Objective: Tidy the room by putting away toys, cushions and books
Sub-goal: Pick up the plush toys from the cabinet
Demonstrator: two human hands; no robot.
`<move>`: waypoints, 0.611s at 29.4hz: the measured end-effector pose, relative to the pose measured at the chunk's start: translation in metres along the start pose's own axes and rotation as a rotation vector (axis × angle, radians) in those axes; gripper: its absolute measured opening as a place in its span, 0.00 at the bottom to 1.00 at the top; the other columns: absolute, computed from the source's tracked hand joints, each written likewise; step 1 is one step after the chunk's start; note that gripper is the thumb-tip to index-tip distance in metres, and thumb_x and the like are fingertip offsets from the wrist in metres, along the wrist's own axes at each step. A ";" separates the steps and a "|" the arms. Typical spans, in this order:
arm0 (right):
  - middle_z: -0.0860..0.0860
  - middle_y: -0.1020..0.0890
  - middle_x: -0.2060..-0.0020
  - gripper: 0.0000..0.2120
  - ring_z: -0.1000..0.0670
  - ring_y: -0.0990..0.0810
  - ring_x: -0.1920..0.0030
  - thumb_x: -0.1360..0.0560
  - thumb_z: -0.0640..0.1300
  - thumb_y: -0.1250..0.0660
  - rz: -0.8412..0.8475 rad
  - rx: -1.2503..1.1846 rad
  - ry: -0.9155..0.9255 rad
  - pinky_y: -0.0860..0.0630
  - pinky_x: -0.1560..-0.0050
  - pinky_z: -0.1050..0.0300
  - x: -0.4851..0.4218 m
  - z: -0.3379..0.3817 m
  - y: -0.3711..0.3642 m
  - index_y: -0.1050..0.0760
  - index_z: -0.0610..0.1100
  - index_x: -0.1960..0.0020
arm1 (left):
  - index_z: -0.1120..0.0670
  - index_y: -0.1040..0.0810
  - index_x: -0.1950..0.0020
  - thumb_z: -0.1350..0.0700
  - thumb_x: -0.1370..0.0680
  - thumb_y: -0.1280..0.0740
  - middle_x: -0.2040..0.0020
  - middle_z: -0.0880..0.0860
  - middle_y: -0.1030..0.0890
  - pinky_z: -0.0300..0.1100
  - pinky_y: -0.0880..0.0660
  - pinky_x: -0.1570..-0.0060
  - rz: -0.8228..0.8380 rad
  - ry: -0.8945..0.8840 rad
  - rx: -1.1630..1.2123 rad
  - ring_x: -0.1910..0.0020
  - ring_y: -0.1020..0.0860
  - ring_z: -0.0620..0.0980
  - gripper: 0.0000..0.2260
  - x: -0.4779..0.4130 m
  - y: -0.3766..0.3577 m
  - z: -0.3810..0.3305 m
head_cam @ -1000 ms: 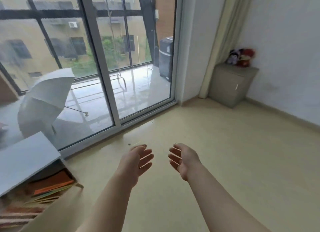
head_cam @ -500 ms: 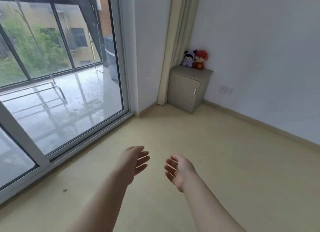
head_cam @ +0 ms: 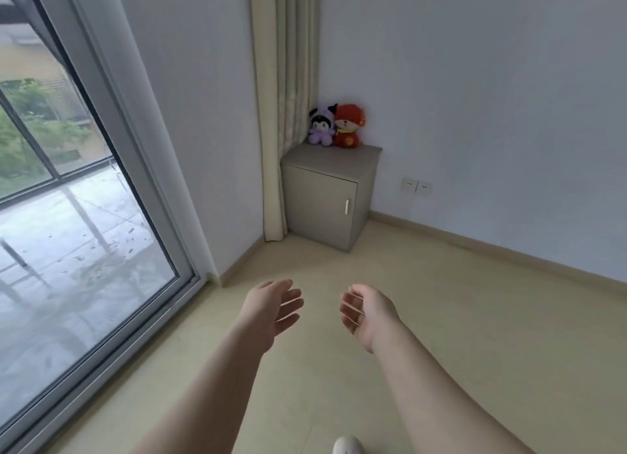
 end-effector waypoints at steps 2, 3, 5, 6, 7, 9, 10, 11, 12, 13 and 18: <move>0.49 0.22 0.65 0.08 0.50 0.26 0.67 0.23 0.41 0.39 0.028 0.005 0.025 0.31 0.67 0.59 -0.055 0.049 -0.021 0.29 0.44 0.60 | 0.54 0.26 0.53 0.58 0.20 0.39 0.58 0.53 0.21 0.42 0.26 0.60 -0.024 -0.011 0.025 0.61 0.21 0.50 0.03 -0.056 -0.031 -0.030; 0.49 0.22 0.65 0.07 0.50 0.26 0.67 0.23 0.41 0.39 0.031 0.026 0.019 0.31 0.67 0.59 -0.079 0.073 -0.032 0.29 0.44 0.60 | 0.55 0.26 0.53 0.58 0.20 0.39 0.58 0.53 0.21 0.43 0.26 0.60 -0.047 -0.007 0.025 0.61 0.21 0.50 0.03 -0.081 -0.046 -0.047; 0.49 0.22 0.65 0.08 0.50 0.26 0.67 0.23 0.41 0.39 0.047 0.038 -0.018 0.31 0.67 0.59 -0.131 0.125 -0.051 0.29 0.44 0.61 | 0.55 0.26 0.52 0.59 0.20 0.38 0.58 0.54 0.21 0.43 0.26 0.61 -0.065 0.005 0.018 0.61 0.21 0.50 0.03 -0.139 -0.081 -0.087; 0.49 0.22 0.65 0.08 0.50 0.26 0.67 0.23 0.41 0.39 0.053 0.036 -0.010 0.32 0.67 0.59 -0.153 0.152 -0.061 0.29 0.44 0.61 | 0.55 0.26 0.52 0.59 0.20 0.38 0.58 0.54 0.21 0.43 0.26 0.61 -0.060 -0.001 0.024 0.61 0.21 0.50 0.02 -0.162 -0.098 -0.109; 0.49 0.22 0.65 0.08 0.50 0.26 0.67 0.23 0.41 0.39 0.046 0.024 -0.001 0.32 0.67 0.60 -0.152 0.159 -0.063 0.29 0.44 0.61 | 0.55 0.26 0.52 0.58 0.20 0.39 0.58 0.53 0.21 0.43 0.25 0.62 -0.071 -0.017 0.026 0.61 0.21 0.50 0.03 -0.164 -0.097 -0.118; 0.49 0.22 0.65 0.08 0.50 0.26 0.67 0.23 0.41 0.39 0.045 0.040 -0.006 0.32 0.67 0.59 -0.195 0.204 -0.079 0.29 0.44 0.61 | 0.54 0.26 0.52 0.58 0.20 0.39 0.58 0.53 0.21 0.42 0.26 0.62 -0.088 -0.016 0.058 0.61 0.21 0.50 0.03 -0.213 -0.123 -0.151; 0.49 0.22 0.65 0.08 0.50 0.26 0.68 0.23 0.41 0.39 0.047 0.064 -0.020 0.32 0.66 0.59 -0.222 0.226 -0.091 0.29 0.44 0.61 | 0.54 0.26 0.52 0.58 0.20 0.39 0.58 0.53 0.21 0.43 0.26 0.63 -0.098 0.004 0.060 0.61 0.21 0.50 0.03 -0.245 -0.135 -0.165; 0.49 0.22 0.65 0.08 0.50 0.26 0.68 0.23 0.41 0.39 0.047 0.063 -0.030 0.32 0.66 0.60 -0.239 0.237 -0.095 0.29 0.44 0.61 | 0.54 0.26 0.52 0.58 0.20 0.39 0.58 0.53 0.21 0.43 0.26 0.63 -0.112 0.005 0.088 0.61 0.21 0.50 0.03 -0.262 -0.139 -0.174; 0.49 0.22 0.65 0.08 0.50 0.26 0.68 0.23 0.41 0.39 0.044 0.077 -0.047 0.32 0.66 0.60 -0.253 0.247 -0.102 0.29 0.44 0.61 | 0.54 0.26 0.52 0.58 0.20 0.38 0.58 0.53 0.21 0.43 0.26 0.63 -0.124 0.021 0.076 0.61 0.21 0.50 0.03 -0.279 -0.145 -0.182; 0.49 0.22 0.65 0.08 0.50 0.25 0.68 0.23 0.41 0.38 0.049 0.070 -0.049 0.32 0.66 0.60 -0.276 0.263 -0.111 0.29 0.44 0.61 | 0.55 0.26 0.52 0.58 0.21 0.38 0.59 0.53 0.21 0.42 0.26 0.63 -0.122 0.015 0.095 0.61 0.21 0.50 0.03 -0.305 -0.153 -0.194; 0.49 0.23 0.65 0.10 0.51 0.25 0.67 0.22 0.41 0.39 0.031 0.052 -0.028 0.31 0.66 0.59 -0.404 0.351 -0.166 0.29 0.44 0.62 | 0.54 0.27 0.55 0.59 0.21 0.39 0.62 0.53 0.21 0.39 0.30 0.65 -0.079 0.010 0.074 0.64 0.22 0.49 0.04 -0.454 -0.208 -0.270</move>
Point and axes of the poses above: each hand's wrist, its own x-axis away from the middle knuckle, its own y-axis out of the back of the hand, z = x × y, the point moved 3 cm from there along -x, towards the middle knuckle
